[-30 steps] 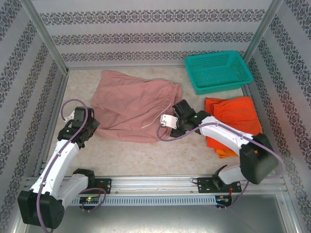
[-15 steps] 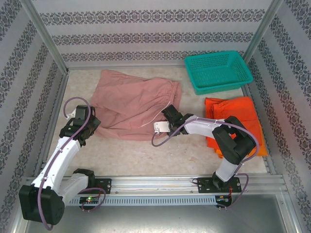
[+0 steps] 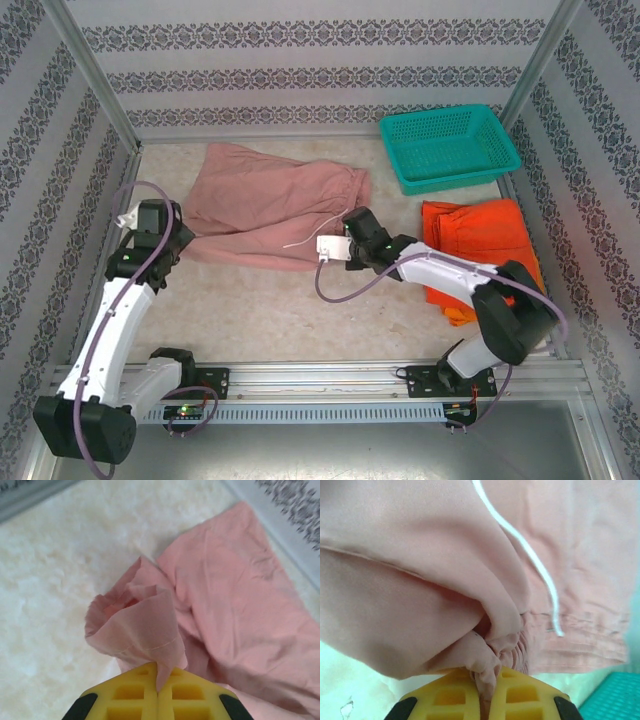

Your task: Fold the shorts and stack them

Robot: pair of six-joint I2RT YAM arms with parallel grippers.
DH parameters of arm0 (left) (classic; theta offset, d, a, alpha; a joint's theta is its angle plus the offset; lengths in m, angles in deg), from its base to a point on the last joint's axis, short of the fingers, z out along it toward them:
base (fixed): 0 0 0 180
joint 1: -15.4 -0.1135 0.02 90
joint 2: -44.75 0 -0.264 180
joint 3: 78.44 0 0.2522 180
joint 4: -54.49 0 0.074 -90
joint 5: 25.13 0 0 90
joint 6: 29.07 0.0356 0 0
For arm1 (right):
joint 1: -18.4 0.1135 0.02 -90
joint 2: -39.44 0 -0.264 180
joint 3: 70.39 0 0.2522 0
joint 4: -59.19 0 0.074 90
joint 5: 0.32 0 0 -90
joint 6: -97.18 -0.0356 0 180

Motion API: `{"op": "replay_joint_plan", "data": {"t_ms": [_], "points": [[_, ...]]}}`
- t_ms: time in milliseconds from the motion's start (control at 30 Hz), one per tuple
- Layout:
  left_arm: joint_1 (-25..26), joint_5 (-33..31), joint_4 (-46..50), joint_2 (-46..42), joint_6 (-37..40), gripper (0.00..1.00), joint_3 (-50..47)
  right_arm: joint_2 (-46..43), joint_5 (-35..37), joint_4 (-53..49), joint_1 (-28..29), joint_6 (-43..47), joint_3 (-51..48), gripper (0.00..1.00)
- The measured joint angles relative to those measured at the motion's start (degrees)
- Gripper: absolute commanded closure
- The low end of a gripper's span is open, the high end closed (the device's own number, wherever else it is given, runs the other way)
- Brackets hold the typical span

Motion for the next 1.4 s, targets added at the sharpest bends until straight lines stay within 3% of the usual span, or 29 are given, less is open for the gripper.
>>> {"op": "replay_joint_plan", "data": {"t_ms": [333, 533, 767, 1133, 1200, 1233, 1300, 1367, 1400], "points": [[-0.13, -5.11, 7.98, -1.09, 6.1, 1.0, 12.17, -10.45, -3.98, -6.91, 3.63, -11.67, 0.28, 1.0], [-0.24, -5.44, 10.25, 3.02, 8.98, 1.0, 21.03, -15.26, -8.26, -11.3, 4.02, -22.03, 1.46, 1.0], [-0.35, -5.16, 9.14, 14.67, 11.76, 1.0, 31.34, -15.47, -10.21, -15.21, 2.23, -34.62, 6.16, 1.0], [-0.39, -3.5, 3.67, 43.78, 13.62, 1.0, 46.05, 0.31, -16.02, -18.93, -10.75, -56.63, 14.73, 1.0], [-0.42, -3.21, 3.19, 49.13, 13.57, 0.95, 48.15, 4.35, -16.65, -18.93, -12.57, -60.22, 16.13, 0.84], [-0.44, -2.97, 3.21, 51.34, 13.49, 0.91, 49.18, 6.1, -16.83, -19.04, -13.27, -61.72, 16.94, 0.82], [-0.46, -2.19, 3.13, 56.68, 13.09, 0.71, 52.09, 10.34, -17.05, -19.28, -14.88, -64.74, 19.32, 0.72], [-0.59, -1.16, 3.13, 61.22, 12.39, 0.56, 55.19, 13.79, -17.03, -19.39, -16.15, -67.45, 21.7, 0.49], [-0.79, -0.33, 3.17, 63.36, 12.09, 0.42, 56.81, 15.32, -17.0, -19.45, -16.83, -68.67, 22.97, 0.38]]}}
